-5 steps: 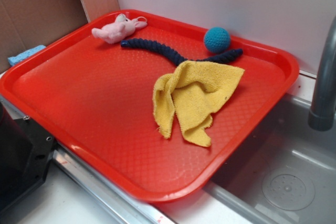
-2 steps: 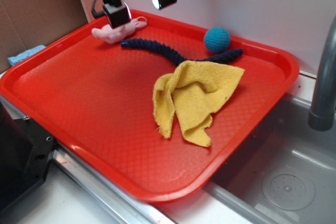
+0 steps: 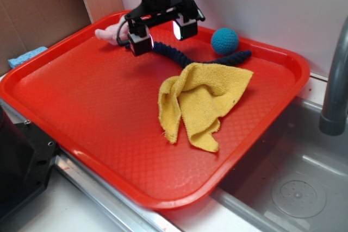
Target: Grab the blue rope.
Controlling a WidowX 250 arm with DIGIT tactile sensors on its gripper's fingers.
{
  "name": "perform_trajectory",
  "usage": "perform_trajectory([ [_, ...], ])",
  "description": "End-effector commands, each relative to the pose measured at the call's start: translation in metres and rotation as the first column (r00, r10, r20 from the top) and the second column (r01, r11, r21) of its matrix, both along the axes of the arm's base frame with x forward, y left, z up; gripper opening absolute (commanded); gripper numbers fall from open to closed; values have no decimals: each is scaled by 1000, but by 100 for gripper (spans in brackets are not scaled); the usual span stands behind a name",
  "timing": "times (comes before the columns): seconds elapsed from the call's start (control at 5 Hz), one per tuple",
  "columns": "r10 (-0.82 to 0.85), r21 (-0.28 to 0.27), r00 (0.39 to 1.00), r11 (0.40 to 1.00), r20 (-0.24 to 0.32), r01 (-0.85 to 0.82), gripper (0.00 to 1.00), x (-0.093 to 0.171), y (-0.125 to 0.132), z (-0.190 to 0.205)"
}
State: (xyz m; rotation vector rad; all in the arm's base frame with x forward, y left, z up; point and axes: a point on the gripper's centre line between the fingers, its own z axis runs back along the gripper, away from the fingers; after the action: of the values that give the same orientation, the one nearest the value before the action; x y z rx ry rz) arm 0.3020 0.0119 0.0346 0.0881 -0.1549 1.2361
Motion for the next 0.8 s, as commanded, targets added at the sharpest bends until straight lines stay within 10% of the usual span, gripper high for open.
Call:
perform_trajectory([
  [0.0,-20,-24,999,999,35,21,100,8,2,-6],
  [0.2,0,-13,999,1000,54,1,0,8,1,-11],
  [0.6,-29,-21,999,999,45,30,0,5,3,-13],
])
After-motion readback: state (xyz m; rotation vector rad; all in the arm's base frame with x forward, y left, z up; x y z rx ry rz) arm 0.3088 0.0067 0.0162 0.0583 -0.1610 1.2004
